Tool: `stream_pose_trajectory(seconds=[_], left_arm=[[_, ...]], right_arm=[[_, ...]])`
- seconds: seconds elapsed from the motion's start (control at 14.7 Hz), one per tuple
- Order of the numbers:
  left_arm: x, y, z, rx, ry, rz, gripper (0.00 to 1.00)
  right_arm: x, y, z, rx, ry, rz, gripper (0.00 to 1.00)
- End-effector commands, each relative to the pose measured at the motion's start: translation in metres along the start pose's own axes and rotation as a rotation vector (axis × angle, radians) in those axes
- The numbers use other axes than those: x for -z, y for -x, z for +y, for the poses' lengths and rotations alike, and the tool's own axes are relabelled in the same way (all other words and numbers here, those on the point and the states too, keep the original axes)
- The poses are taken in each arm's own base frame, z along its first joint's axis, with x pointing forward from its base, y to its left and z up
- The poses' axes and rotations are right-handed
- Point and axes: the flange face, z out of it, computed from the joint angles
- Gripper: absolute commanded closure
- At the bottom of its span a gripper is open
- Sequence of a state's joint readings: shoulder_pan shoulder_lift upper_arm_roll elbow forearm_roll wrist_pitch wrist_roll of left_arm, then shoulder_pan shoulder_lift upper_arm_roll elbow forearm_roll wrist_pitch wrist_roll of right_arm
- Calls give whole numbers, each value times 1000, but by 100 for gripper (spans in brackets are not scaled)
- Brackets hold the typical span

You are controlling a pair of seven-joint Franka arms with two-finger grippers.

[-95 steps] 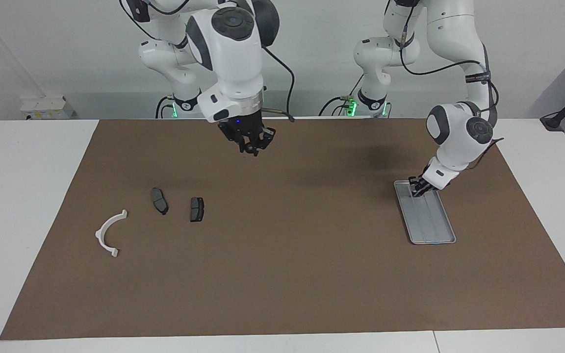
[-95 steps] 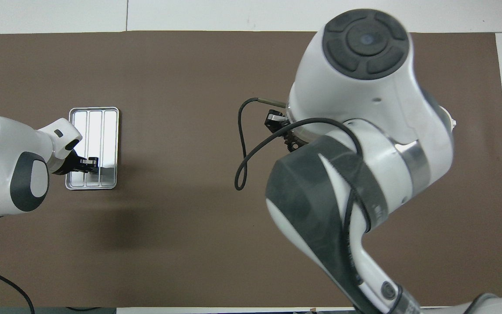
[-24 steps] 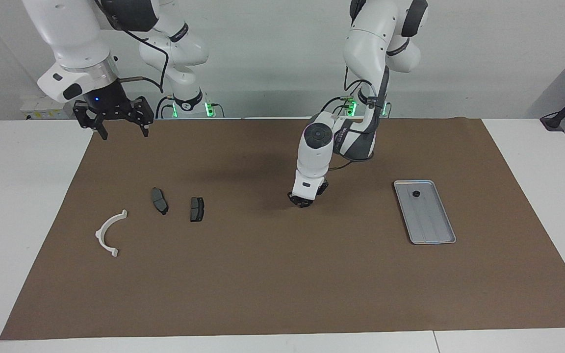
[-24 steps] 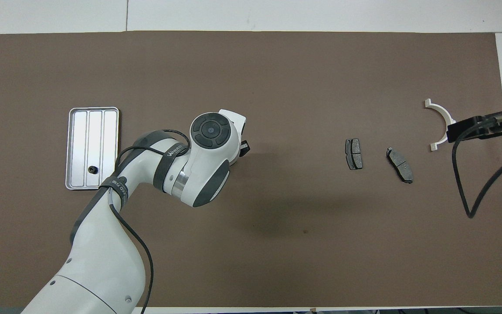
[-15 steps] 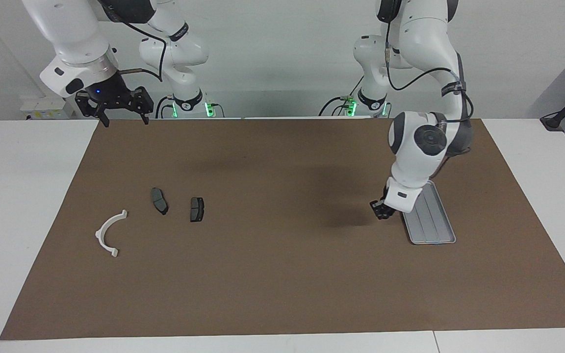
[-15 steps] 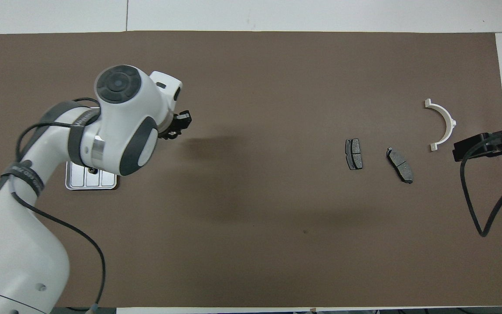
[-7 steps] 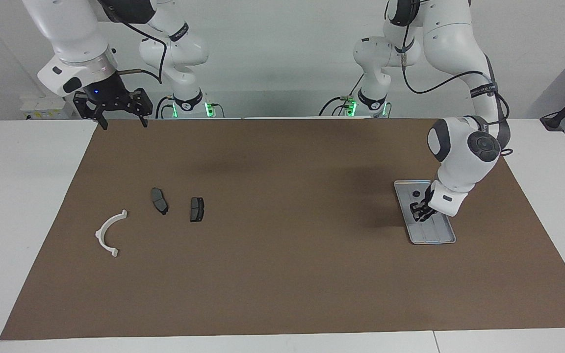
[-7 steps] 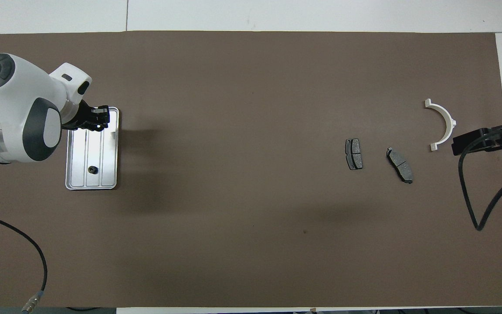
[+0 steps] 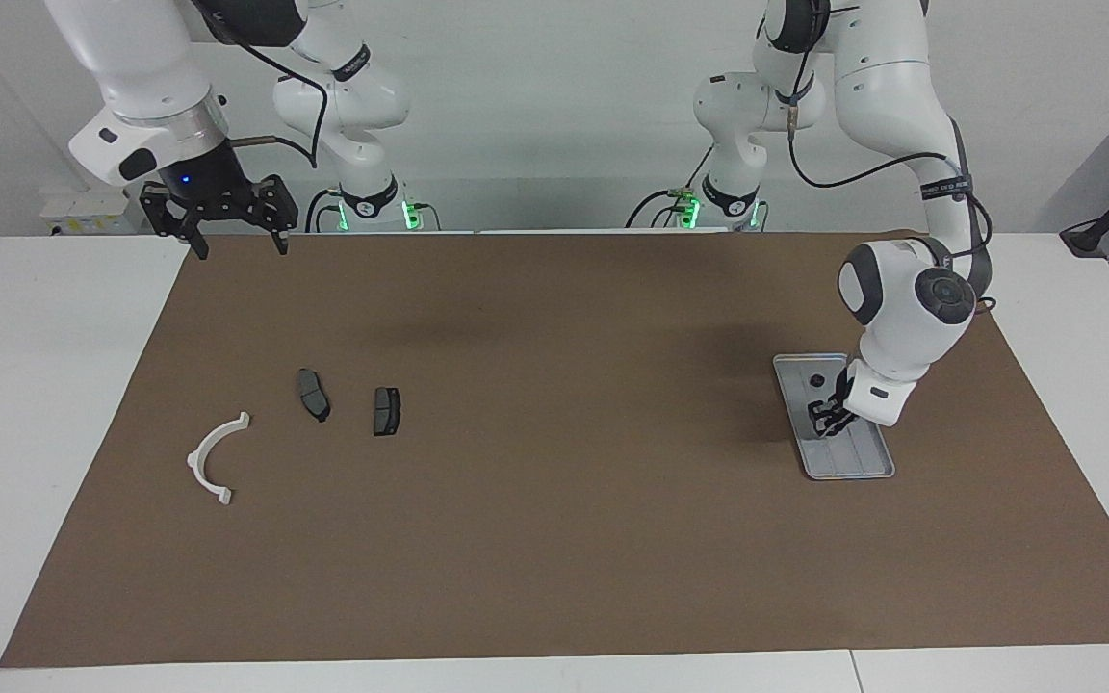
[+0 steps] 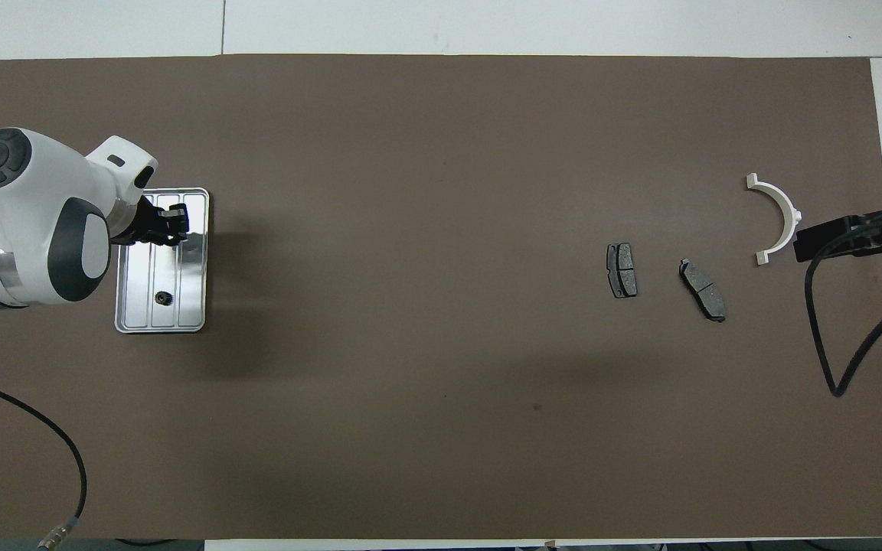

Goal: Pick bearing gear from pile to tray

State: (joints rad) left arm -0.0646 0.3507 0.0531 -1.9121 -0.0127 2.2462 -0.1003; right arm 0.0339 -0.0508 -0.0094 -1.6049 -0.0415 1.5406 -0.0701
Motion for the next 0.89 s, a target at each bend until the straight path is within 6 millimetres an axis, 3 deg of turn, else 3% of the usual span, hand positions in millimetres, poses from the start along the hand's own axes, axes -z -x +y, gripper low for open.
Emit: stream_pose_trajectory(seconds=[0.0, 0.75, 0.82], left_arm=[[0, 4, -10, -58, -3, 15, 96], [-14, 12, -11, -77, -1, 18, 92], [-14, 12, -11, -75, 0, 18, 83]], right_arm=[[-1, 0, 1, 6, -24, 15, 0], [-1, 0, -5, 15, -25, 13, 0], [-1, 0, -6, 17, -25, 14, 0]])
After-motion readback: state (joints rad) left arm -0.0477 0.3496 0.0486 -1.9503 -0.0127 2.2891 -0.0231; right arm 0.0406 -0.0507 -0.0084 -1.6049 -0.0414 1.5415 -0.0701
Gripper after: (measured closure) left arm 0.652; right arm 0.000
